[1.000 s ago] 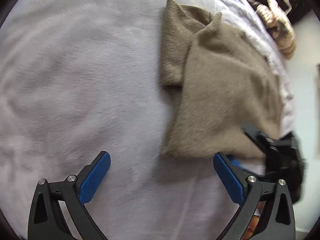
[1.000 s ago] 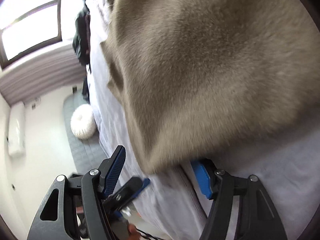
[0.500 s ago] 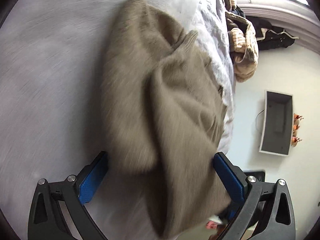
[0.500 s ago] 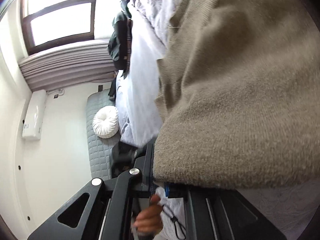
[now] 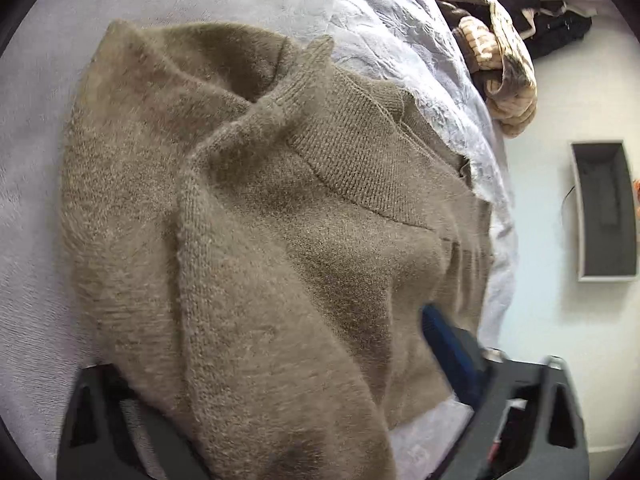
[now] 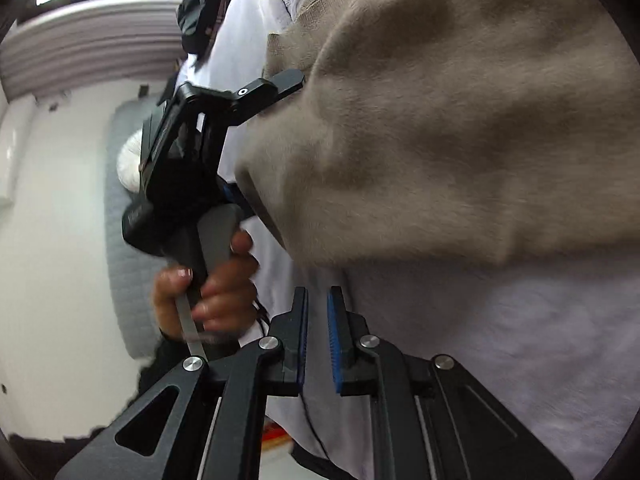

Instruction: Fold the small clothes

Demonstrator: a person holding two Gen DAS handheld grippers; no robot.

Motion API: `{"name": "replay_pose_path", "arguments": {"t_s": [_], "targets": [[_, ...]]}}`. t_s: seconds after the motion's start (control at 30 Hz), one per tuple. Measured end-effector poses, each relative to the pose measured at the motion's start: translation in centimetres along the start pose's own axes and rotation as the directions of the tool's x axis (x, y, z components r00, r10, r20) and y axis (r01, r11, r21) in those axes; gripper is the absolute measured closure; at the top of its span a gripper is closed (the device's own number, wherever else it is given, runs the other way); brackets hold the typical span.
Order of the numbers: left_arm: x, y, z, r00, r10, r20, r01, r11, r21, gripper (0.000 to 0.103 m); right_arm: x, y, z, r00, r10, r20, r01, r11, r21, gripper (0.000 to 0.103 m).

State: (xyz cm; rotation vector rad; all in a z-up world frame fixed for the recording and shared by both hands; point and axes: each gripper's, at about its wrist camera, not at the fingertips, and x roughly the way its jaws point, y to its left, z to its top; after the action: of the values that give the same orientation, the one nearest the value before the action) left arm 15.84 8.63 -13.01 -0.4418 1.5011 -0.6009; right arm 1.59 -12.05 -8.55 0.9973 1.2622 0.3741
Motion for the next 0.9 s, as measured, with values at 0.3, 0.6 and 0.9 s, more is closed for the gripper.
{"name": "replay_pose_path", "arguments": {"t_s": [0.3,0.6,0.9], "targets": [[-0.9,-3.1,-0.2,0.989,0.122,0.080,-0.132,0.982,0.135,0.060,-5.4,-1.4,5.9,0.914,-0.325,0.242,0.358,0.928,-0.107,0.090],[-2.7,-12.0,-0.9,0.965,0.147,0.219,-0.211,0.928,0.307,0.060,-2.6,-5.7,8.6,0.921,-0.355,0.161,0.376,0.918,-0.128,0.094],[3.3,-23.5,-2.6,0.979,0.083,0.188,-0.176,0.808,0.562,0.060,-11.3,-9.6,8.9,0.956,-0.126,0.266,0.139,0.990,-0.032,0.092]]}}
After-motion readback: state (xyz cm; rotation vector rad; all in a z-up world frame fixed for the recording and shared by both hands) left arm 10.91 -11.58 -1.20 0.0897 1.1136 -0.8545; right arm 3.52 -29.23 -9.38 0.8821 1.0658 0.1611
